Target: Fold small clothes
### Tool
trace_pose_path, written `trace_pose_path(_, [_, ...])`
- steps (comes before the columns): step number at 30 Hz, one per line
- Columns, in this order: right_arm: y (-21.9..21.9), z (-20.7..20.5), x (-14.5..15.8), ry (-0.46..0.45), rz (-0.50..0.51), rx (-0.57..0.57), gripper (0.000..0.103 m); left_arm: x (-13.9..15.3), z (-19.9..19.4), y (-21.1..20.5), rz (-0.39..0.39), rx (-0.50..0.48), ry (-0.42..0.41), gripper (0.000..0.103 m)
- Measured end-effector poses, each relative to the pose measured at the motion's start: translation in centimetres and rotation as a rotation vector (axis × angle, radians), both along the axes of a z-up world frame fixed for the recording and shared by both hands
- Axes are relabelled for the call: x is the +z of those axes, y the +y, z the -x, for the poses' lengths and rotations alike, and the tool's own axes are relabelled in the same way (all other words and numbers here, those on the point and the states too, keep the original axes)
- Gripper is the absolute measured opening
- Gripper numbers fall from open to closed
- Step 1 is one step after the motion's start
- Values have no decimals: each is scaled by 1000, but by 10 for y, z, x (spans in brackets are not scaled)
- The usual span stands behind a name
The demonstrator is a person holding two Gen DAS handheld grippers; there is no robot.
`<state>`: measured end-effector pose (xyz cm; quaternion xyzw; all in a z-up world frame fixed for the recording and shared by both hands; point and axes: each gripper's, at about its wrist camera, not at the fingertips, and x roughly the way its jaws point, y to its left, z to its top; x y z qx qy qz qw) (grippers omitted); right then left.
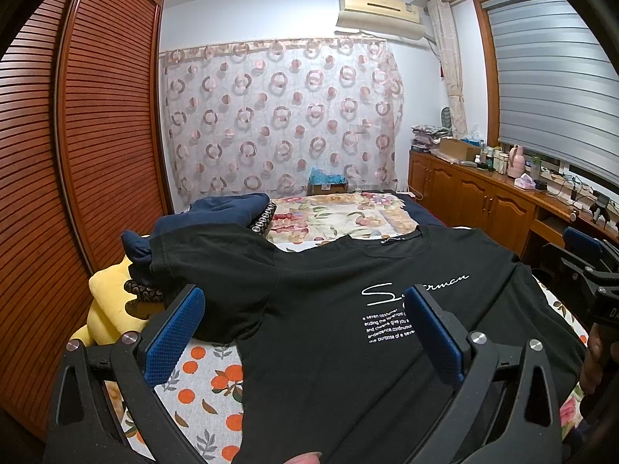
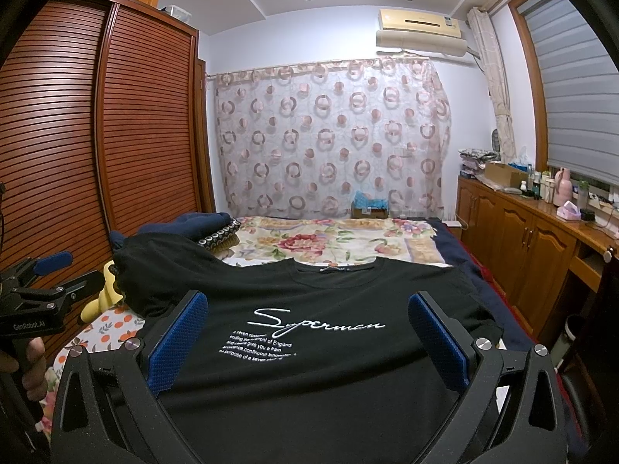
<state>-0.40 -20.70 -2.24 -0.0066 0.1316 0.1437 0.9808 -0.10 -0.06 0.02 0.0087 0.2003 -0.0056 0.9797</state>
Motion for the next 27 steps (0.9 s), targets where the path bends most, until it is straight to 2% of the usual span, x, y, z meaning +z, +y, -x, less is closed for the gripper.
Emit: trace_pose_path(27, [1, 0, 0, -1, 0, 1, 103, 5, 2, 0, -3, -2, -5, 103])
